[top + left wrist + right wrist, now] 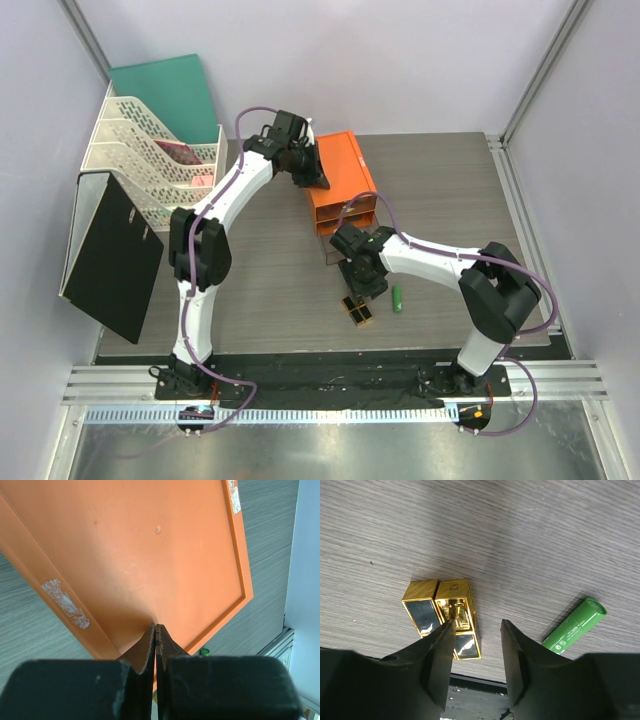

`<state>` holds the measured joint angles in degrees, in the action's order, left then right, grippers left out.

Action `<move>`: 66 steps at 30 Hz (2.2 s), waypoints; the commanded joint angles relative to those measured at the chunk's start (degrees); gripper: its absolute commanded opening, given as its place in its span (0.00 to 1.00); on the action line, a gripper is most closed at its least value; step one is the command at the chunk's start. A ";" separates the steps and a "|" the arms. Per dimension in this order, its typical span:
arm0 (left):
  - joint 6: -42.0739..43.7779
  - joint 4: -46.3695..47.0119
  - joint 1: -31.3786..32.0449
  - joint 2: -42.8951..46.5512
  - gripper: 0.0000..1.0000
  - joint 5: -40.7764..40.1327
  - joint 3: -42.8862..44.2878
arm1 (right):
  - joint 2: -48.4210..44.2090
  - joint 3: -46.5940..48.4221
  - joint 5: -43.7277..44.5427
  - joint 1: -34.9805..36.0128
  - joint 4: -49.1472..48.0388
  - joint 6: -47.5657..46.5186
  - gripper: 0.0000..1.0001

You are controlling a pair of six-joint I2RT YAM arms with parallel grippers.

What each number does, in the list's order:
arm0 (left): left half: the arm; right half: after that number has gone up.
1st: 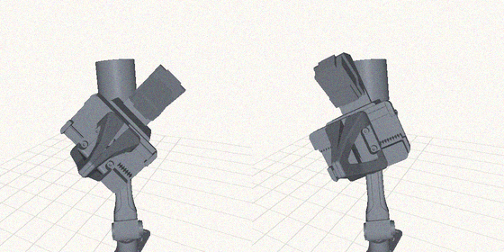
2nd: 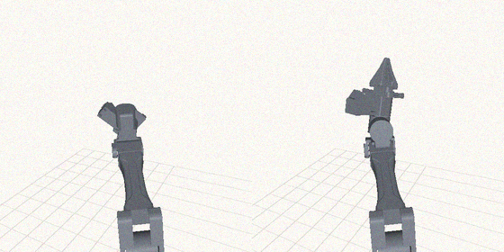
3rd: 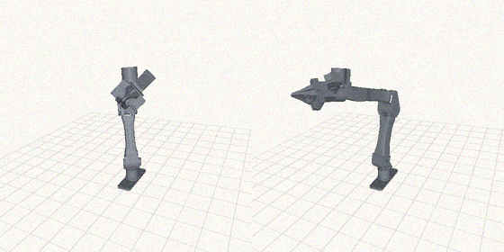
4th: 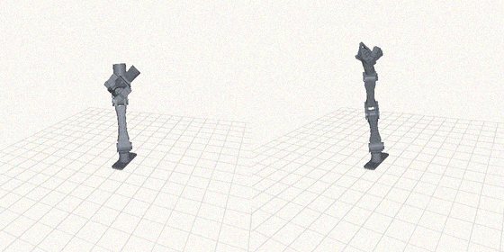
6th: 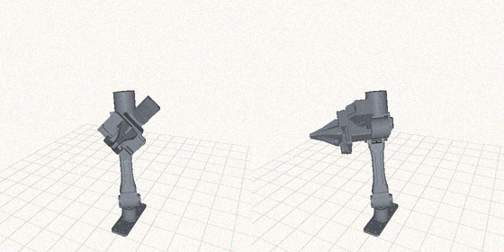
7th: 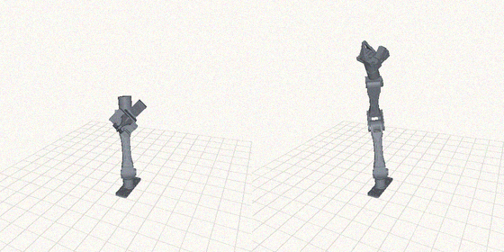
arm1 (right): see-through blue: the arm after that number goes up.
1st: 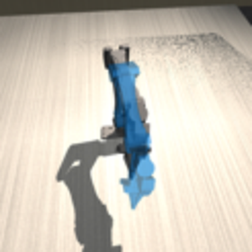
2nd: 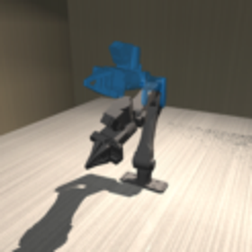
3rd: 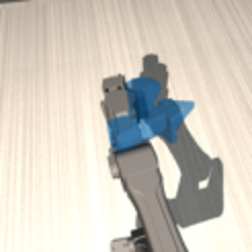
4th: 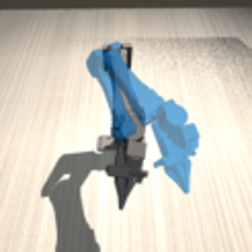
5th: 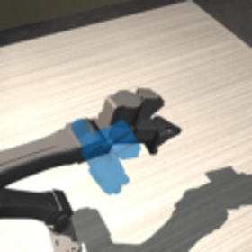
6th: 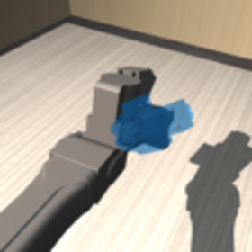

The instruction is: Organize the makeup

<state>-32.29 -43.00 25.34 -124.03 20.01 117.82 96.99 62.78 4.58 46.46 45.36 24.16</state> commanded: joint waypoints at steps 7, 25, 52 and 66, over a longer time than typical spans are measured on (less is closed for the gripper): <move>3.73 -11.58 -0.38 -2.62 0.00 -4.54 -4.88 | 2.59 -1.70 0.08 2.32 -3.26 -2.28 0.44; 3.90 -11.31 -0.38 -2.10 0.00 -4.63 -6.29 | 5.06 -0.38 0.51 3.03 -2.12 -2.72 0.01; 4.08 -11.67 -0.38 -2.27 0.00 -4.89 -4.27 | 9.87 29.58 14.41 -7.43 -5.98 -9.66 0.01; 2.50 -12.45 -0.38 -3.59 0.00 -5.16 -2.07 | 11.74 29.68 12.91 -9.19 -7.92 -12.21 0.72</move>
<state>-31.31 -44.80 25.34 -122.91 20.01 117.01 112.22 91.22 15.92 37.28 40.47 13.06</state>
